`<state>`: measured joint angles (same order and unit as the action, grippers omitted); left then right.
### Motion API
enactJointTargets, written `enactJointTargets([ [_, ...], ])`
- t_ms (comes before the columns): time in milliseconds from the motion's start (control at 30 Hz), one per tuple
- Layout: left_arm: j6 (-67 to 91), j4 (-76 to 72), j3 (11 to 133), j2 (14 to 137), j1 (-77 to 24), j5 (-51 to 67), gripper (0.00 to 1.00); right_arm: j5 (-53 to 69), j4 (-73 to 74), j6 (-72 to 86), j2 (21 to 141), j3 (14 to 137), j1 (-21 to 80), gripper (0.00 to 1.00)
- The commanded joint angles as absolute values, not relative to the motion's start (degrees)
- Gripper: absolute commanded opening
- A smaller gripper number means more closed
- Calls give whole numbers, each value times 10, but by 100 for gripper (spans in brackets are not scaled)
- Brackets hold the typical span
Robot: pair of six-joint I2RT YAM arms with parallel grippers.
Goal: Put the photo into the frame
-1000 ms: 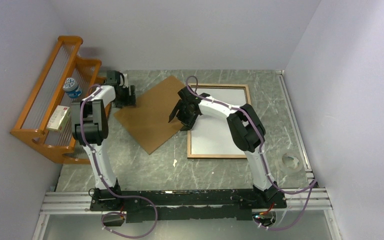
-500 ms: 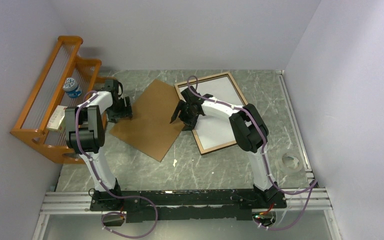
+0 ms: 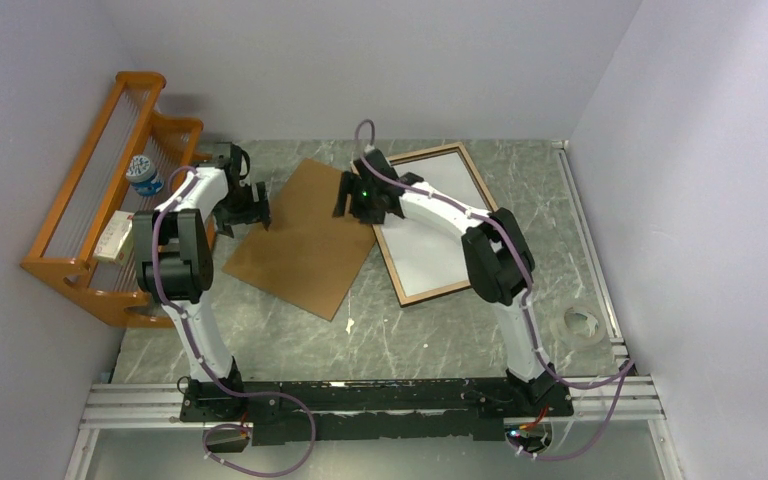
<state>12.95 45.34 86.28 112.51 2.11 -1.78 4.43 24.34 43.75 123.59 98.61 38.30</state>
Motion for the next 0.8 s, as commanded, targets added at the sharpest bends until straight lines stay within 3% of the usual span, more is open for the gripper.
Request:
enactJointTargets([
  [0, 116, 444, 893, 1152, 21, -6, 91, 42, 216, 383, 1303, 1098, 383, 74],
  [367, 108, 390, 957, 1219, 21, 68, 92, -75, 224, 311, 1390, 1190, 381, 71],
  [500, 110, 388, 977, 1235, 21, 75, 92, -159, 300, 333, 1416, 1236, 376, 70],
  [767, 99, 389, 1002, 1259, 21, 99, 91, -228, 336, 357, 1415, 1228, 358, 70],
])
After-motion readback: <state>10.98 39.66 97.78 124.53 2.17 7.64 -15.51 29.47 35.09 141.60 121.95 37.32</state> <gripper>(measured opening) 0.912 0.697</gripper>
